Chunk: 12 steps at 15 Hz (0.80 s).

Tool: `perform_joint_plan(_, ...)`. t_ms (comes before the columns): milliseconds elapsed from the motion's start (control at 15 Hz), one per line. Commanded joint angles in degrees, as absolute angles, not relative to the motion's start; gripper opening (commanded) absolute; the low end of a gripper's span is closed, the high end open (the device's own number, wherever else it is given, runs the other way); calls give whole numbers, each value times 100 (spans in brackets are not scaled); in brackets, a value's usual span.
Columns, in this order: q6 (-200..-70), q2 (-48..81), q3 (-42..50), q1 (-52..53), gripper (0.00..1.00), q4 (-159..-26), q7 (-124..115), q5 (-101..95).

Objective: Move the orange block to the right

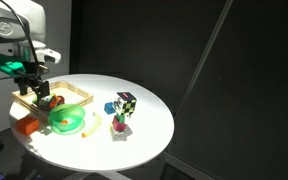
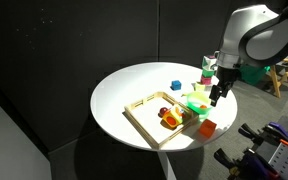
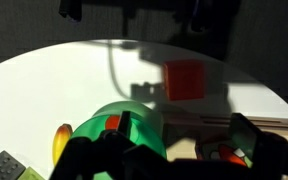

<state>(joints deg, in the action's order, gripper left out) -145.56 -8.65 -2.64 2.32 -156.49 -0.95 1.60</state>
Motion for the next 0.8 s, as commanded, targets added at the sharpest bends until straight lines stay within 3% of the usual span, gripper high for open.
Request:
perform_joint_plan(0, -14862, -724, -279, 225, 100, -15736, -132, 36)
perform_joint_plan(733, -15687, 2, -301, 239, 100, -15831, -445, -412)
